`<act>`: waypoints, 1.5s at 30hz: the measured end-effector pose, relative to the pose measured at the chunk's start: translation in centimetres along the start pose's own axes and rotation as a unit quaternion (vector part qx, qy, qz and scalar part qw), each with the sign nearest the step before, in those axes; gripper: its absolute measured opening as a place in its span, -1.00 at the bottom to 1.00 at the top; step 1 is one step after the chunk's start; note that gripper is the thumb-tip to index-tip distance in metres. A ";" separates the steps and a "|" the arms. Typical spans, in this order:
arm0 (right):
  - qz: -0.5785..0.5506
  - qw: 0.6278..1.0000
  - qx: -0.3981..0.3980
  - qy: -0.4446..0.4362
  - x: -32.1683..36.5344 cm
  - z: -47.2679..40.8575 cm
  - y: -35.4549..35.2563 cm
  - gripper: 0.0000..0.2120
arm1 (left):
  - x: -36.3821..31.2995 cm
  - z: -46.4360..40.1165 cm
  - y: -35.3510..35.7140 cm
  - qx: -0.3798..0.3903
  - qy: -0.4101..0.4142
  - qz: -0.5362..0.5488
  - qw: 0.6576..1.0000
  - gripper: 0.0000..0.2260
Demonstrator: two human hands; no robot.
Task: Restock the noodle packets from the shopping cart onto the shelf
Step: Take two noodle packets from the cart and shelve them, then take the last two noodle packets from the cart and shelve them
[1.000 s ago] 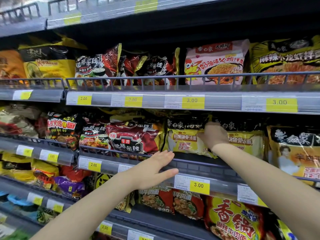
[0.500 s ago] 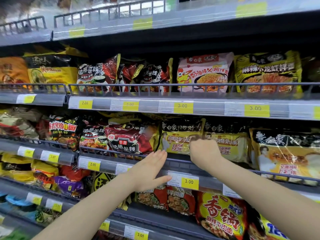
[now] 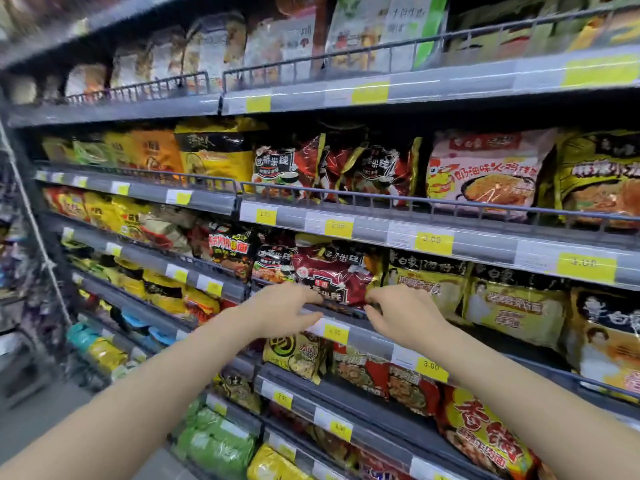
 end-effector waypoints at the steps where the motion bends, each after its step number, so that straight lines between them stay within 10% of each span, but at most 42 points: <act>1: -0.007 1.000 0.001 -0.010 1.2 -0.6 -0.2 -0.74 | 1.2 1.5 -0.6 0.006 -0.022 0.006 1.000 -0.56; 12: -0.049 0.982 0.040 -0.176 16.0 -7.5 2.1 -0.71 | 15.9 17.9 -1.8 0.031 -0.272 -0.087 0.958 -0.63; 27: -0.123 0.906 0.116 -0.388 41.3 -17.6 10.8 -0.83 | 26.3 41.4 1.0 0.068 -0.587 -0.093 0.801 -0.72; 45: -0.205 0.802 0.144 -0.542 82.0 -12.2 12.7 -0.92 | 36.2 75.1 -1.6 0.073 -0.728 -0.138 0.667 -0.71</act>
Point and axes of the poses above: each hand's wrist, its own z-axis away from the middle knuckle, its own y-axis out of the palm, x = y × z, the point moved 5 cm from there along -z, towards the middle knuckle, and after that the axes turned 9 degrees about -z, right-handed, at the moved point
